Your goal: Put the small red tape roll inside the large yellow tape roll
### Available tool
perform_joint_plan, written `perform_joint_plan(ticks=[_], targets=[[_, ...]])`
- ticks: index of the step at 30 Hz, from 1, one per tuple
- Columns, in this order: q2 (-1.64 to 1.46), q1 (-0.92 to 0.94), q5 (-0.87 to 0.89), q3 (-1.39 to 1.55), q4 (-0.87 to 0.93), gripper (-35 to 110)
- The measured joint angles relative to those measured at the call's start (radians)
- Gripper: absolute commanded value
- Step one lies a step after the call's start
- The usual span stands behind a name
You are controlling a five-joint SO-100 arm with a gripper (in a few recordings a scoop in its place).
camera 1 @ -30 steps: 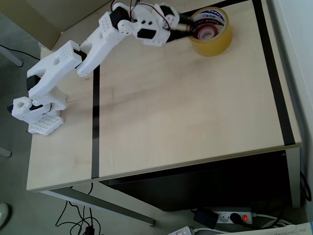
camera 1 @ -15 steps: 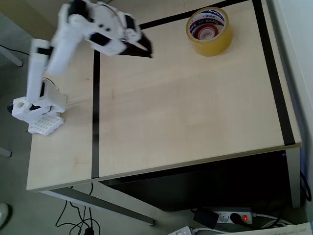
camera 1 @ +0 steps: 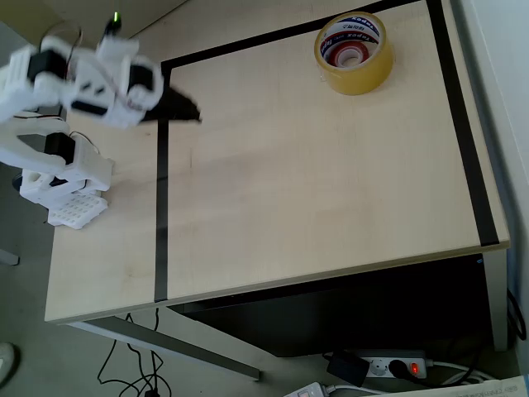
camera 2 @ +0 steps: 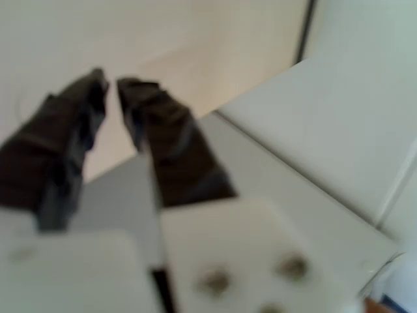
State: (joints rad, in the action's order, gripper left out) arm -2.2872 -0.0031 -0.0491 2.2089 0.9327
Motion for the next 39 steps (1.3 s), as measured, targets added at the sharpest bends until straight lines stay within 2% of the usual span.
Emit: perform_joint_plan(ticks=[7,14,23,34,39], targets=[[-0.308,-0.077,0.000,0.290,-0.029,0],[-0.640,-0.161,0.000,0.433,0.087,0],[-1.000,-0.133,0.002,0.551,0.195,0],[-1.042,-0.043,0.009,0.827,0.210,0],[-1.048,-0.018,0.012,0.845,0.209,0]])
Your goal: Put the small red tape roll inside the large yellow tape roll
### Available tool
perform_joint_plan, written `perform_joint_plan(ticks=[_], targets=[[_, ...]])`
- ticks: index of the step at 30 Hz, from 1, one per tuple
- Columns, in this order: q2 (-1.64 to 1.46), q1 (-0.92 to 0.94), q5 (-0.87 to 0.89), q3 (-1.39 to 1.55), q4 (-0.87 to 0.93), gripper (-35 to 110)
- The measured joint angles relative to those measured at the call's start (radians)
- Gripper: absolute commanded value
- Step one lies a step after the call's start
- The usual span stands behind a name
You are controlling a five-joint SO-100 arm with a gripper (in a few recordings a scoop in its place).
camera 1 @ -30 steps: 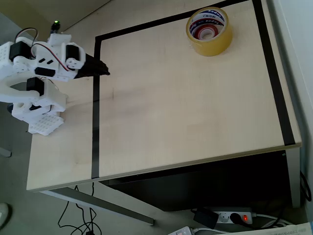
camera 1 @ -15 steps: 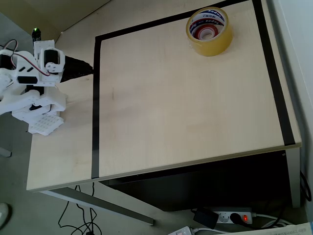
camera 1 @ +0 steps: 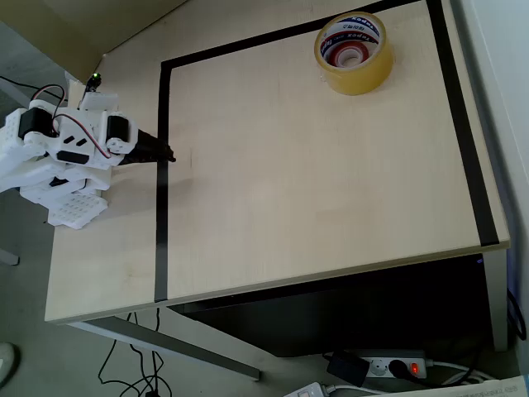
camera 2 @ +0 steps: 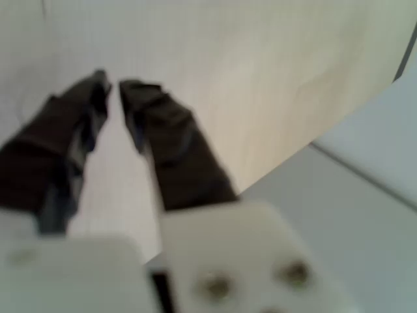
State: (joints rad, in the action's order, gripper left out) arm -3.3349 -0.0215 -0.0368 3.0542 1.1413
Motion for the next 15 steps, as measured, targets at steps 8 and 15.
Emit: perform_joint_plan(ticks=[8,15], targets=[[-0.005,0.031,0.008,0.000,0.003,0],[-0.005,0.038,0.008,0.000,0.003,0]])
